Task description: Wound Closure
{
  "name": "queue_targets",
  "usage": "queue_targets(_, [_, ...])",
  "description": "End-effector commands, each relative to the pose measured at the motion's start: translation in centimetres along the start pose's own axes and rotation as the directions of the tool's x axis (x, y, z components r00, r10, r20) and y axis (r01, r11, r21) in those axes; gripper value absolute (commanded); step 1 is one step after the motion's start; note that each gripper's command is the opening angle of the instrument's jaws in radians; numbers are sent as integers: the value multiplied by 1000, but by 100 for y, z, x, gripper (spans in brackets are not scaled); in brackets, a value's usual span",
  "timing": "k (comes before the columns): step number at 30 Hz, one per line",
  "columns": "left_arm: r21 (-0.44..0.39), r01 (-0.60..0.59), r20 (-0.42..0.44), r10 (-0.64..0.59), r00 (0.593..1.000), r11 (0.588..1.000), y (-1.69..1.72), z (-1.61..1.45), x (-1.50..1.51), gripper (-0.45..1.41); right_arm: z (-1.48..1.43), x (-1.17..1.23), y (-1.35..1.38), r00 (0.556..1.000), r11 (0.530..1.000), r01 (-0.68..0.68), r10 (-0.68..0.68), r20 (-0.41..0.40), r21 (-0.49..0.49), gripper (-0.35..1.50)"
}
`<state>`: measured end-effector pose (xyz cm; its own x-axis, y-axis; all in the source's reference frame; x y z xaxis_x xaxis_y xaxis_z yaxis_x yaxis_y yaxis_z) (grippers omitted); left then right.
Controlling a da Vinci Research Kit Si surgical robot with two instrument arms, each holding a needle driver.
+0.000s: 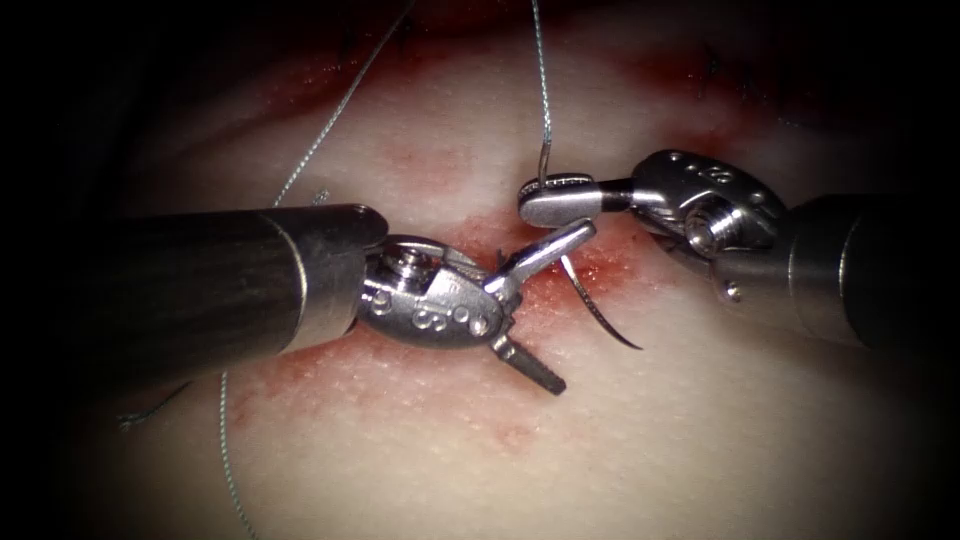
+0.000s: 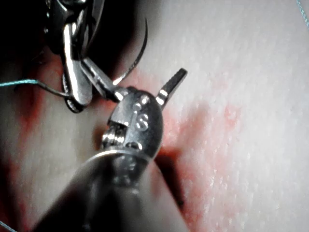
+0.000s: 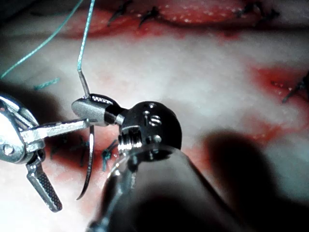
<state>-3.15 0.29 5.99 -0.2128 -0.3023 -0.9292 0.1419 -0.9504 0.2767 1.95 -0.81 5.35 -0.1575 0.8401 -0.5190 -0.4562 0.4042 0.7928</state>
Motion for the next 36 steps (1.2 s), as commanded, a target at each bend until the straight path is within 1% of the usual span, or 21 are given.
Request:
queue_targets(1, [4,0,-3,0,1000,1000,1,7,-6,136,9,-5,2,998,997,-63,62,-16,-38,-35])
queue_targets(2, [21,0,-1,0,1000,1000,1,6,-7,136,9,-4,2,990,987,-136,133,-38,-83,-35])
queue_targets(3, [34,1,0,-1,1000,999,2,6,-8,135,9,-4,2,988,984,-148,145,-45,-101,-35])
queue_targets(5, [64,-8,-4,8,1000,998,2,3,-9,125,9,-4,2,984,975,-173,167,-61,-138,-35])
queue_targets(6, [82,-17,-7,18,1000,997,1,3,-9,116,9,-4,2,983,973,-179,172,-60,-147,-35])
queue_targets(7, [114,-19,-8,20,1000,993,1,4,-8,96,8,-4,2,980,967,-197,189,-68,-162,-35])
queue_targets(11, [127,-96,19,94,995,987,3,9,-9,89,8,-4,2,972,959,-234,224,-75,-161,-35])
queue_targets(14, [138,-106,26,104,994,985,3,10,-10,84,7,-5,2,969,957,-244,235,-72,-158,-35])
queue_targets(17, [166,-109,26,106,994,980,2,12,-9,73,8,-9,2,967,953,-252,243,-69,-169,-35])
queue_targets(18, [172,-120,29,117,993,978,2,13,-8,63,9,-10,2,966,951,-256,248,-69,-171,-35])
queue_targets(20, [179,-148,41,143,989,972,2,14,-8,49,9,-12,1,966,950,-259,252,-63,-175,-35])
queue_targets(21, [185,-152,63,143,988,971,1,12,-9,36,8,-13,1,966,949,-257,251,-53,-181,-35])
queue_targets(23, [187,-162,75,150,986,969,0,10,-10,26,7,-14,1,967,950,-257,251,-53,-180,-35])
queue_targets(24, [190,-166,88,151,985,968,-1,8,-12,11,7,-14,1,965,948,-262,257,-52,-182,-35])
queue_targets(25, [191,-171,95,155,983,967,-1,8,-13,4,7,-14,1,965,948,-262,257,-52,-183,-35])
queue_targets(26, [193,-181,111,162,981,964,-1,8,-13,-18,7,-14,0,965,948,-262,257,-52,-183,-35])
queue_targets(27, [193,-193,117,172,978,962,0,8,-13,-45,7,-14,1,963,946,-268,262,-54,-183,-35])
queue_targets(30, [184,-233,141,209,968,955,2,7,-13,-45,6,-14,0,963,946,-268,262,-53,-183,-35])
queue_targets(34, [168,-248,152,224,963,954,3,5,-14,-45,5,-14,1,964,946,-267,262,-52,-181,-35])
queue_targets(35, [161,-248,148,225,963,955,3,4,-14,-45,4,-14,1,962,946,-273,269,-44,-173,-35])
queue_targets(36, [143,-248,136,229,964,958,3,4,-14,-45,4,-13,2,968,959,-250,250,-14,-136,-35])
